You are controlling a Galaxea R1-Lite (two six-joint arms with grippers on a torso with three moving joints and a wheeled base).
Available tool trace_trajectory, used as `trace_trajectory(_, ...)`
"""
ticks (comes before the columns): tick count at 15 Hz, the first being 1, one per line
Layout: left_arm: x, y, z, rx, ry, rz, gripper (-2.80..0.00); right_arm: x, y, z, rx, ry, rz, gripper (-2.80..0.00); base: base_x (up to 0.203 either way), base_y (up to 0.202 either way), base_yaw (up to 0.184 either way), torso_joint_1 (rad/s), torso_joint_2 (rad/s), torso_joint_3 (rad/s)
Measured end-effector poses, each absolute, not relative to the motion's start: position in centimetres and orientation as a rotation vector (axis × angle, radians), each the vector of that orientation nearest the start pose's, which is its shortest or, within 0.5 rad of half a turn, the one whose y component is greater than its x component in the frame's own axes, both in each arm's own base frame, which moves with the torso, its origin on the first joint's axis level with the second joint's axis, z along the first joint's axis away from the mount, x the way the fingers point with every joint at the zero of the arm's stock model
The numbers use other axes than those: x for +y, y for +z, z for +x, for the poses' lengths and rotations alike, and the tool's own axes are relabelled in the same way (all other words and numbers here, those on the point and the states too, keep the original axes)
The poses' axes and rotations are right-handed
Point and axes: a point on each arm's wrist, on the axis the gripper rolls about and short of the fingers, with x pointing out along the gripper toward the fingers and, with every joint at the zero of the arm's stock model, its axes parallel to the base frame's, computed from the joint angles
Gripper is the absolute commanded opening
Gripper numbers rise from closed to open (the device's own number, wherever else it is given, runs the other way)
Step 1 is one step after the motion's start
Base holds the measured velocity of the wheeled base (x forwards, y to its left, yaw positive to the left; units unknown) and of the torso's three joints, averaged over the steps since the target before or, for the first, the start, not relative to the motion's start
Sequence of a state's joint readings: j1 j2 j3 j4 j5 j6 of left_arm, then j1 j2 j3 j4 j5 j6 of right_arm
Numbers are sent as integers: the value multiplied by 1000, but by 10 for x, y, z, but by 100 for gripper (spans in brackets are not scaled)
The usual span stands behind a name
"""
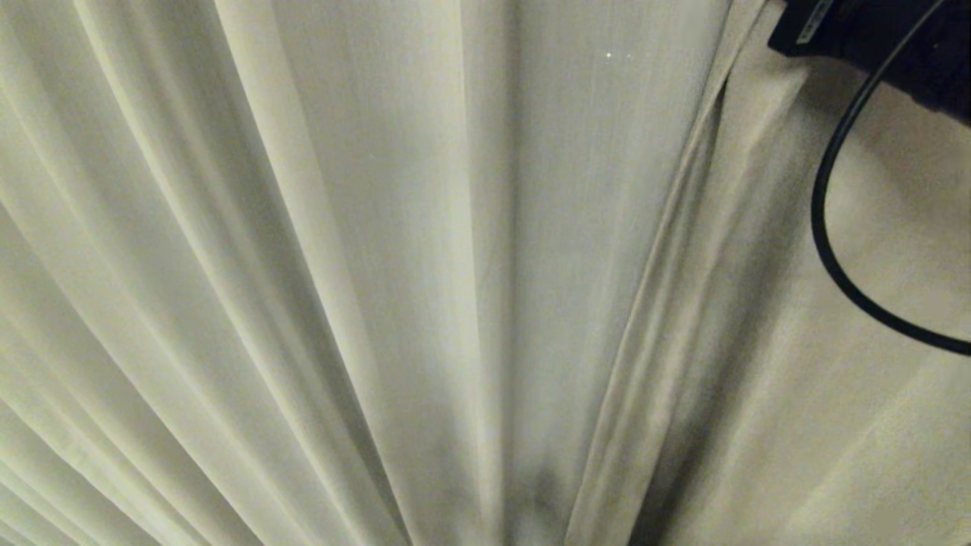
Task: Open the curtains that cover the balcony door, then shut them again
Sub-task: Close the outer curtains on both sides
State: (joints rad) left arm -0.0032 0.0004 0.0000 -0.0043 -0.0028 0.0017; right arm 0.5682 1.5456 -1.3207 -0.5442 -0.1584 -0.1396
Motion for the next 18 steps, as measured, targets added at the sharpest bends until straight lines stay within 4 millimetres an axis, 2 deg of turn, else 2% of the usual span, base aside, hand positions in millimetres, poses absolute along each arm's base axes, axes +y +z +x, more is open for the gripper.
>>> trace_trajectory(4,0,76,-23,-4,-6,2,-280,162,366,234,-336,400,-23,-280,0,0,0,0,0,0)
trace_trajectory(9,0,76,-23,-3,-6,2,-280,172,360,235,-346,419,-51,-280,0,0,0,0,0,0)
trace_trajectory(13,0,76,-23,-3,-6,2,-280,181,354,236,-354,433,-102,-280,0,0,0,0,0,0)
trace_trajectory(18,0,76,-23,-3,-6,2,-280,202,349,235,-409,461,-212,-280,0,0,0,0,0,0)
